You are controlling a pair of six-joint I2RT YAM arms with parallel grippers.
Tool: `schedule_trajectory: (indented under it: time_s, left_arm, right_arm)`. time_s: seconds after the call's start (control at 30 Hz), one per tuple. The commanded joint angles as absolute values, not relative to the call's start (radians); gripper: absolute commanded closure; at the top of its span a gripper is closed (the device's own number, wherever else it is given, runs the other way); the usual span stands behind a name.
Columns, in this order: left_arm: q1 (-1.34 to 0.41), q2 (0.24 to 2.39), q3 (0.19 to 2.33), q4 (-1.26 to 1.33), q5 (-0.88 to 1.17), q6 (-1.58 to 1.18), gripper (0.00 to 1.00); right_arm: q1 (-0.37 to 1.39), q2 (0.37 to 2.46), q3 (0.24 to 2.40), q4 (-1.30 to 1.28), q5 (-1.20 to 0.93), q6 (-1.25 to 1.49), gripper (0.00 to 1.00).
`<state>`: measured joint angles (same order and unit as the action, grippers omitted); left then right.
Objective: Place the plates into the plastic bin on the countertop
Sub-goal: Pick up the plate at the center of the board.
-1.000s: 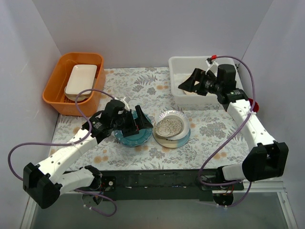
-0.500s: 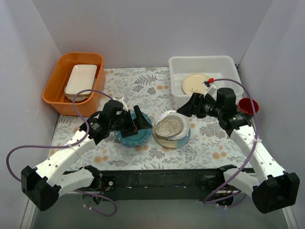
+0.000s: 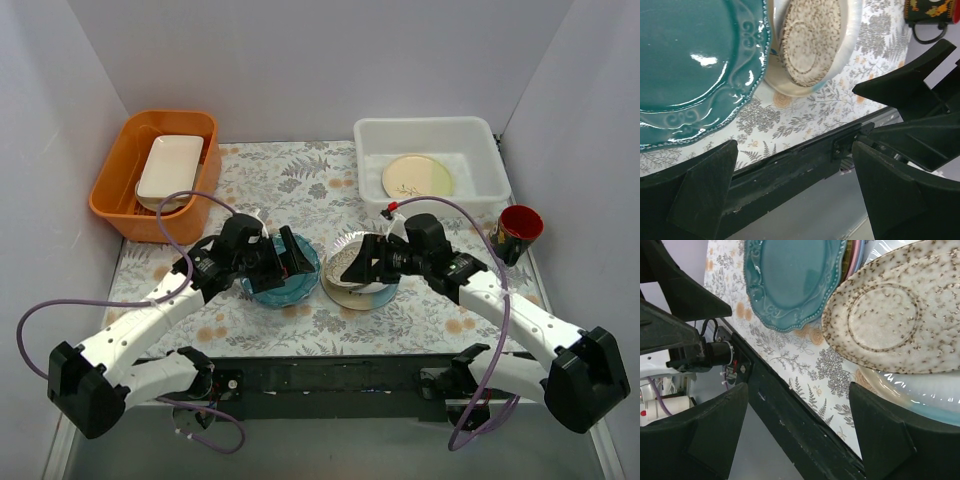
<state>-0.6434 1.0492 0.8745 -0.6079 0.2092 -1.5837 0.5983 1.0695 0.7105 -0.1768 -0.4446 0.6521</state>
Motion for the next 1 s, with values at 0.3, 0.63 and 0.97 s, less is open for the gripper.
schedule_trajectory:
  time_s: [0.3,0.63,0.97]
  left_arm:
    - [-0.462,1.172,0.957,-0.725,0.208,-1.422,0.02]
    - [-0.287,1.189,0.994,-0.828,0.232,-1.333,0.02]
    - [-0.164,1.129,0.914,-0.881,0.245,-1.305,0.02]
  right_arm:
    - [0.617,1.246,0.773,0.067,-0.428,0.719,0.14]
    - [0.635,1.373,0.857,0.132,-0.456,0.724,0.18]
    - [0.635,1.558,1.014,0.107,-0.514,0.666,0.23]
